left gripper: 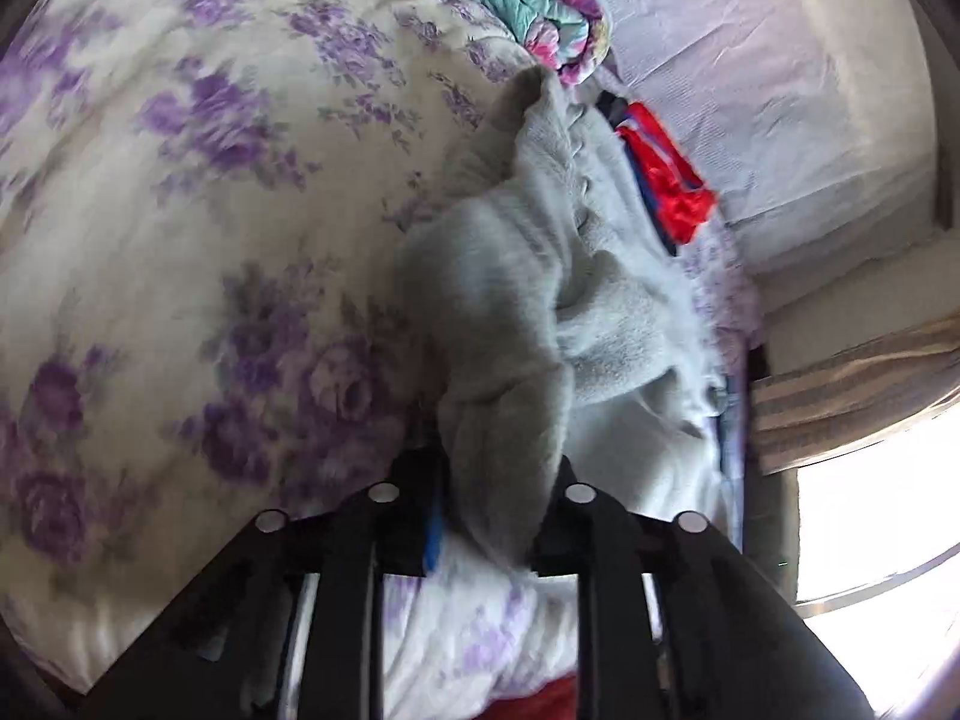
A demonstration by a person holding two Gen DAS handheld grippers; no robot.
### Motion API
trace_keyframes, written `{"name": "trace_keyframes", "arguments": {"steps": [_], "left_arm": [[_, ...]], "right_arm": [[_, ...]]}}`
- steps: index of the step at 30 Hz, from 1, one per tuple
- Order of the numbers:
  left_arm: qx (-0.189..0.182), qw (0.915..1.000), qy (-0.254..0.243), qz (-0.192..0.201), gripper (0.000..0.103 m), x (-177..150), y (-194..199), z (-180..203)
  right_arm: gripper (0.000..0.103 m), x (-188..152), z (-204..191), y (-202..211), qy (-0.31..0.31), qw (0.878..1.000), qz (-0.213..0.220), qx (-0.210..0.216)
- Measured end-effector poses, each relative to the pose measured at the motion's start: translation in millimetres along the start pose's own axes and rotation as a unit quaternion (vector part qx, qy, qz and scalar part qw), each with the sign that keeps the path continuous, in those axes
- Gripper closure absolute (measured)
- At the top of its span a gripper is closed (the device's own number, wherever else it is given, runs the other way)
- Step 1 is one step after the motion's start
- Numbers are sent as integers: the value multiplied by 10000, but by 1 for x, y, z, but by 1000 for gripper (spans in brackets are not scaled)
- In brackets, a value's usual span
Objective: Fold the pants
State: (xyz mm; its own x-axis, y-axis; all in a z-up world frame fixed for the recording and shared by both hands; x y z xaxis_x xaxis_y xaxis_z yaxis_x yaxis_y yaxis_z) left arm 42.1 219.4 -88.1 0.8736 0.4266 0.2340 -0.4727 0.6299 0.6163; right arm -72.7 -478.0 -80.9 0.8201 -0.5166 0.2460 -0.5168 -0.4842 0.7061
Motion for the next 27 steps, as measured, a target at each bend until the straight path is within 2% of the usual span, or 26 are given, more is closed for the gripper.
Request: {"name": "trace_keyframes", "arguments": {"steps": [2, 3, 4, 6, 7, 8, 10, 11, 14, 16, 17, 18, 19, 20, 21, 22, 23, 24, 25, 27], "left_arm": [[113, 9996, -57, 246, 65, -1, 17, 3], [622, 9956, -379, 588, 63, -1, 32, 11], [940, 9904, -631, 799, 60, -1, 42, 18], [1247, 9799, -976, 1216, 60, 0, 60, 37], [1301, 9744, -1140, 1437, 60, 1, 70, 51], [1263, 9700, -1370, 1560, 59, 1, 74, 69], [1153, 9662, -1756, 1494, 51, 3, 67, 95], [1075, 9641, -1984, 1402, 49, 4, 54, 114], [1050, 9612, -2353, 986, 46, 8, 7, 133], [1433, 9566, -2440, 702, 46, 6, -26, 127], [1775, 9517, -2436, 592, 46, 8, -42, 118], [2092, 9485, -2336, 455, 47, 14, -61, 99], [2192, 9473, -2300, 414, 55, 17, -71, 87], [2253, 9415, -2434, 605, 58, 16, -70, 85], [2351, 9354, -2573, 600, 58, 13, -66, 92], [2355, 9356, -2556, 626, 57, 11, -62, 97], [2232, 9392, -2514, 700, 52, 10, -54, 104], [1912, 9444, -2552, 805, 49, 8, -45, 118], [1762, 9448, -2615, 896, 44, 7, -38, 127], [1747, 9389, -2715, 1190, 31, 11, -30, 145]], "right_arm": [[57, -3, -7, 26, 237, 9977, 461, -444], [56, -3, -14, 42, 460, 9924, 784, -831], [56, -2, -19, 54, 586, 9855, 1098, -1150], [56, -1, -42, 71, 1002, 9650, 1770, -1654], [56, -2, -55, 70, 1304, 9601, 1851, -1640], [56, -1, -65, 65, 1554, 9583, 1843, -1533], [55, -3, -98, 37, 2044, 9571, 1641, -1237], [55, -2, -108, 22, 2243, 9563, 1473, -1162], [55, -5, -131, -37, 2798, 9478, 911, -1231], [53, -6, -124, -66, 2830, 9474, 553, -1392], [53, -5, -115, -79, 2780, 9466, 398, -1583], [53, -6, -107, -87, 2723, 9484, 291, -1600], [55, -5, -103, -87, 2742, 9511, 403, -1364], [58, -7, -103, -85, 2729, 9519, 420, -1329], [56, -7, -105, -78, 2655, 9524, 440, -1429], [53, -8, -111, -71, 2590, 9530, 545, -1478], [52, -9, -123, -66, 2631, 9526, 688, -1362], [50, -9, -136, -61, 2756, 9508, 785, -1179], [47, -14, -150, -61, 2902, 9479, 821, -1028], [46, -17, -180, -68, 3144, 9427, 839, -734]]}}
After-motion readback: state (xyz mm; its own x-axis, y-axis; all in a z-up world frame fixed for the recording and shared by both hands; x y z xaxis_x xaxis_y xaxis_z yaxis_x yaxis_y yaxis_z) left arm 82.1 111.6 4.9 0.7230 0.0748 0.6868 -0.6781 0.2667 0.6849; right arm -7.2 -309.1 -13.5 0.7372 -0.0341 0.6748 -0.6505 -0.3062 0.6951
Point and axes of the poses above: each gripper's, at about its wrist camera, not at the fingertips, and y roughly against the way its jaws point, z to its right, x to its top, the point moved 3 cm from there along -y, roughly the way its jaws point
